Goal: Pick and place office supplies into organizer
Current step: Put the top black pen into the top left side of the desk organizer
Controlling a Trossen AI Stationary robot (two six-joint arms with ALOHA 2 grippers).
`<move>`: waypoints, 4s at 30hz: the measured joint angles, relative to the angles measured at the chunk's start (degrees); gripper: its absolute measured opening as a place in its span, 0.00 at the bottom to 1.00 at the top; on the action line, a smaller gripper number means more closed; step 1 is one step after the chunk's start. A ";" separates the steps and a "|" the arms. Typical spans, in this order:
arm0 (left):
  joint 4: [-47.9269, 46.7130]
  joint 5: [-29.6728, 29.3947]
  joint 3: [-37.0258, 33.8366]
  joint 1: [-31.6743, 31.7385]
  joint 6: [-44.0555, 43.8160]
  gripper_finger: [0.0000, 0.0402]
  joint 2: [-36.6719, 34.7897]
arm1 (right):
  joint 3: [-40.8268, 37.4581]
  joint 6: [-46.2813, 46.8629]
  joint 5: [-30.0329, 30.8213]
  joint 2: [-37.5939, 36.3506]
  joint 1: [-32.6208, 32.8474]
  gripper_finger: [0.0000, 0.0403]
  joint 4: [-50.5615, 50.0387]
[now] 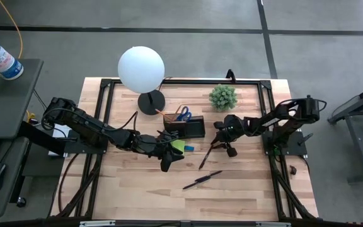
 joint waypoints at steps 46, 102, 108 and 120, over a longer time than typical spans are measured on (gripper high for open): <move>0.20 0.07 1.82 0.14 1.46 0.32 11.20 | -0.16 6.47 -1.05 0.21 0.17 0.00 -1.31; -18.88 5.50 15.23 4.53 9.20 0.72 21.71 | 15.44 10.94 -4.96 0.01 10.28 0.00 -8.18; -16.91 6.15 15.23 4.52 10.38 0.72 22.82 | 18.99 7.15 -3.94 -0.01 11.21 0.00 -12.22; -13.31 8.52 17.55 4.51 12.10 0.66 26.97 | 21.45 5.15 -2.97 -0.03 11.17 0.00 -15.18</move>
